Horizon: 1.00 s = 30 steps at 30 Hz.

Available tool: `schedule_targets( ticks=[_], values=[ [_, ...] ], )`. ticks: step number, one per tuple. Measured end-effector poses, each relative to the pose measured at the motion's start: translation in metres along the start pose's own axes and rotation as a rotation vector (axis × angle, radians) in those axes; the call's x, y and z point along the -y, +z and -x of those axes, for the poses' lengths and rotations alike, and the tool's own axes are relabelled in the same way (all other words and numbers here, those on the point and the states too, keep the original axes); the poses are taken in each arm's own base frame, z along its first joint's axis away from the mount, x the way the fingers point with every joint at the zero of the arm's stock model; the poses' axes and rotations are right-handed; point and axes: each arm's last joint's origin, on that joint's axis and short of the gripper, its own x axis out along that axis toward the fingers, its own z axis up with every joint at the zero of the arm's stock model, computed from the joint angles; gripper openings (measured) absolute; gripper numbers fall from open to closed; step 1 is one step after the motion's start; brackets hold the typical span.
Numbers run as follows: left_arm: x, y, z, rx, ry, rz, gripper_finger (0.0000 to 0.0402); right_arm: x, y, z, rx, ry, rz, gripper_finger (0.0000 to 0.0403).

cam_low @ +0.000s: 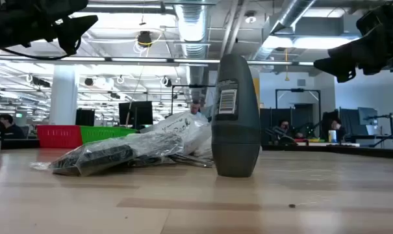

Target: Pick & Place Travel size toiletries

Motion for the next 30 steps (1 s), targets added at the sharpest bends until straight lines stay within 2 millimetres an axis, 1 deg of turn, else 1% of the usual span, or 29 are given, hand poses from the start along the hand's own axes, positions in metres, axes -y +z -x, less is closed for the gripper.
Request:
schedule_targets(
  ticks=[9, 16, 20, 24, 27, 30],
  values=[
    [0.000, 0.000, 0.000, 0.000, 0.000, 0.001, 0.0210, 0.000, 0.000, 0.000, 0.006, 0.000, -0.002, 0.0255],
    [0.000, 0.000, 0.000, 0.000, 0.000, 0.005, 0.0210, 0.000, 0.001, 0.000, 0.007, 0.001, -0.167, 0.0255],
    [0.000, -0.001, -0.001, -0.009, 0.006, 0.033, 0.0210, 0.000, 0.002, 0.000, 0.018, 0.002, -0.188, 0.0255],
    [-0.001, -0.011, -0.006, -0.094, 0.041, 0.041, 0.0210, 0.000, 0.002, 0.000, 0.023, -0.005, -0.189, 0.0255],
    [-0.001, -0.023, -0.011, -0.199, 0.097, 0.037, 0.0210, 0.002, 0.002, 0.000, 0.027, -0.053, -0.190, 0.0255],
    [-0.001, -0.034, -0.018, -0.311, 0.124, 0.039, 0.0210, 0.002, 0.002, 0.000, 0.029, -0.063, -0.190, 0.0255]
  ],
)
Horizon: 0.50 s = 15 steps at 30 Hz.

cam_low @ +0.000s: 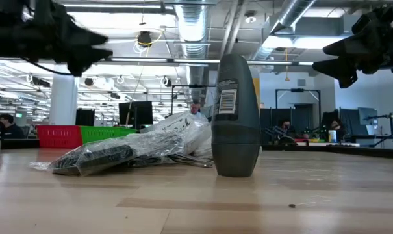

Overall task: Pick & Place Travel size toiletries
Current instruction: Put the silver nail cutter into the bottom red bin

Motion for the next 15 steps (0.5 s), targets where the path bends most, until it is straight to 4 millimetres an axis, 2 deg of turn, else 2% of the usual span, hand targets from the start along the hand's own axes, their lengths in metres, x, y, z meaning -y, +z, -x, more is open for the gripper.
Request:
schedule_targets(
  ticks=[9, 15],
  values=[
    [0.007, -0.013, -0.029, -0.177, -0.023, -0.019, 0.0210, 0.000, 0.000, 0.000, 0.000, -0.001, 0.000, 0.0255],
    [0.005, -0.032, -0.041, -0.321, 0.024, -0.053, 0.0210, 0.000, 0.000, 0.000, -0.004, -0.002, 0.001, 0.0255]
  ],
)
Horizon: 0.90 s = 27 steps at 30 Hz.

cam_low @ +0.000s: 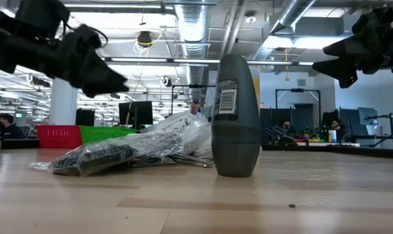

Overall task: Pick & Place Travel size toiletries
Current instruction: Put the silver nail cutter into the bottom red bin

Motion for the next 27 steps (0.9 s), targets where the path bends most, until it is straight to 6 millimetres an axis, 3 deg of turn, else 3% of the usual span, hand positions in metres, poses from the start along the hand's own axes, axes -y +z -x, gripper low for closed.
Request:
schedule_targets(
  ticks=[27],
  values=[
    [0.006, -0.052, -0.018, -0.354, 0.029, 0.008, 0.0203, 0.000, 0.000, 0.000, 0.000, 0.001, 0.000, 0.0255]
  ],
)
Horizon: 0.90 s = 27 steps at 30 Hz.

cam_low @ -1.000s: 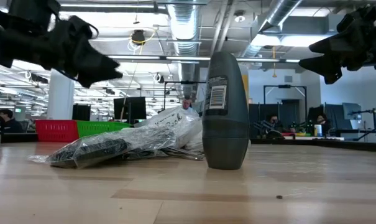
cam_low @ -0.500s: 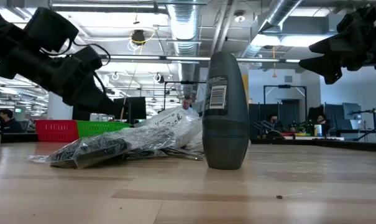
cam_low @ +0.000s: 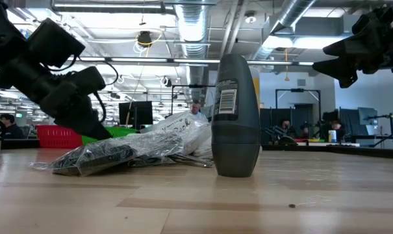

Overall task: Pick & Place Travel size toiletries
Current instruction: Put the silver nail cutter into the bottom red bin

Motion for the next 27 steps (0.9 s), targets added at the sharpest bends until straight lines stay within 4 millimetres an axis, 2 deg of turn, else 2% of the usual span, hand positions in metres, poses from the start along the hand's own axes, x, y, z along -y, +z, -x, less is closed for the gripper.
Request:
schedule_targets(
  ticks=[7, 18, 23, 27],
  values=[
    [0.000, -0.009, -0.005, -0.061, 0.015, 0.007, 0.0181, 0.000, 0.000, 0.000, 0.000, 0.000, 0.000, 0.0255],
    [0.001, -0.011, -0.006, -0.070, 0.037, -0.005, 0.0155, 0.000, 0.000, 0.000, 0.000, 0.000, 0.000, 0.0255],
    [0.000, -0.011, -0.006, -0.072, 0.057, -0.007, 0.0121, 0.000, 0.000, 0.000, -0.002, 0.000, 0.001, 0.0255],
    [-0.001, -0.011, -0.006, -0.069, 0.078, -0.009, 0.0072, 0.000, 0.000, 0.000, -0.002, 0.000, 0.001, 0.0255]
  ],
)
